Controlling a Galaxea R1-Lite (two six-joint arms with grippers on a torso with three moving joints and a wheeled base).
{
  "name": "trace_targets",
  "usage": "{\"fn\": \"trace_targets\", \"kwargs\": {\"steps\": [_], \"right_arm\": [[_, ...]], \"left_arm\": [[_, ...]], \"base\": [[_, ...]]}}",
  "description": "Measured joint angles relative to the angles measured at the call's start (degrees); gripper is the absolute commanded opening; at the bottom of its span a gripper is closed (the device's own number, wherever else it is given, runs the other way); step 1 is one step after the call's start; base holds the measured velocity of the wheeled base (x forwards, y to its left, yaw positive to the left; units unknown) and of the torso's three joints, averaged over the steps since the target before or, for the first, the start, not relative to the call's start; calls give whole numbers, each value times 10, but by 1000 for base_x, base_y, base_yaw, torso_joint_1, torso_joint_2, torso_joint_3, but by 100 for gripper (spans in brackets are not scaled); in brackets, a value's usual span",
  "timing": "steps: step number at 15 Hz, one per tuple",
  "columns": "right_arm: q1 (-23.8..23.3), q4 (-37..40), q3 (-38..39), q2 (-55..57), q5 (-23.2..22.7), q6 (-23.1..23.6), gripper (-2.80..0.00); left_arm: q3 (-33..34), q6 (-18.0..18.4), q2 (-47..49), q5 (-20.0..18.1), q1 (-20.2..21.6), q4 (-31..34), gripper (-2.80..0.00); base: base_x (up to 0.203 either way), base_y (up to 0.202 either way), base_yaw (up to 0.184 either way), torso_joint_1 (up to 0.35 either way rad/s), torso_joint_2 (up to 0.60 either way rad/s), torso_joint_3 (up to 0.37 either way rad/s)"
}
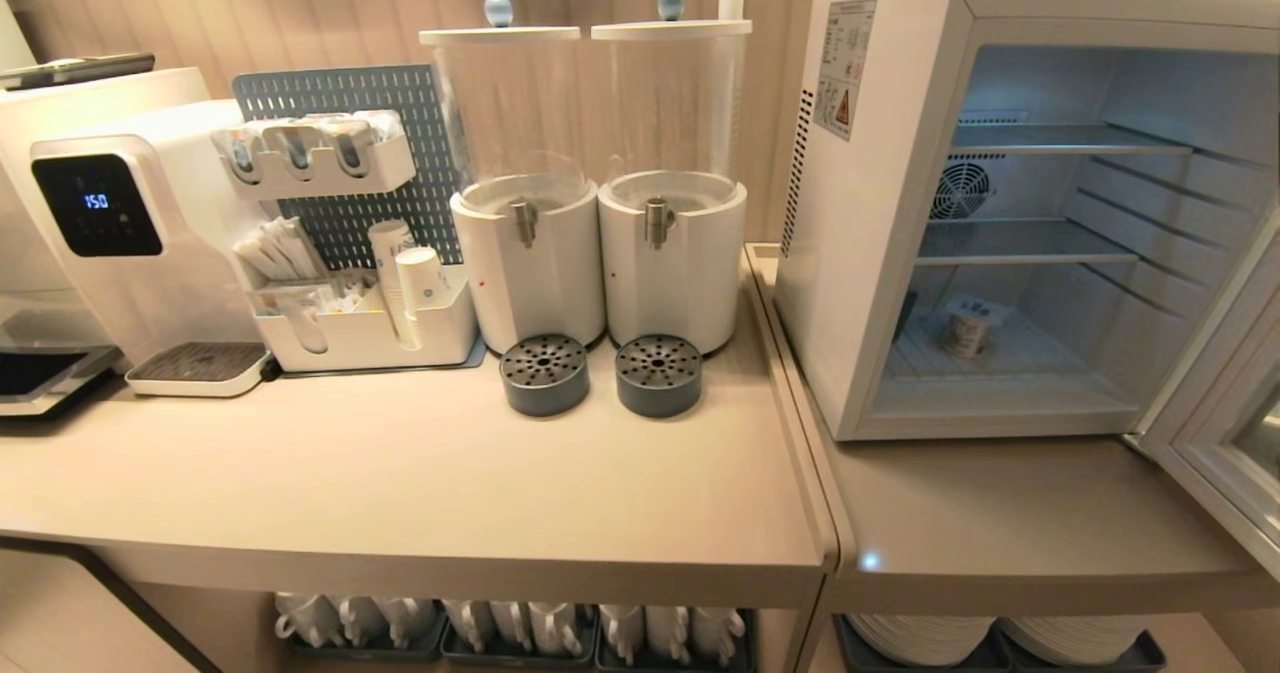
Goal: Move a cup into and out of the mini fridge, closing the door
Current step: Put the yoghurt in the freezer
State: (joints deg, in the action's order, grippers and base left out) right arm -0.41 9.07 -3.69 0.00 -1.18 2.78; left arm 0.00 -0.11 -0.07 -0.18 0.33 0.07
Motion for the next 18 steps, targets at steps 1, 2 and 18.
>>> {"fn": "trace_targets", "kwargs": {"steps": [1,2,18], "right_arm": [[0,-4,1,0,0,-1,-280],[0,-10,0,0,1,-2,-280],[2,-190,-332,656,-193,17,-280]], "left_arm": [[0,0,0,0,0,0,-280],[0,0,0,0,0,0,-280],[0,0,0,0,0,0,-280]], "base": [[0,0,0,0,0,0],[0,0,0,0,0,0],[0,0,0,0,0,0]]}}
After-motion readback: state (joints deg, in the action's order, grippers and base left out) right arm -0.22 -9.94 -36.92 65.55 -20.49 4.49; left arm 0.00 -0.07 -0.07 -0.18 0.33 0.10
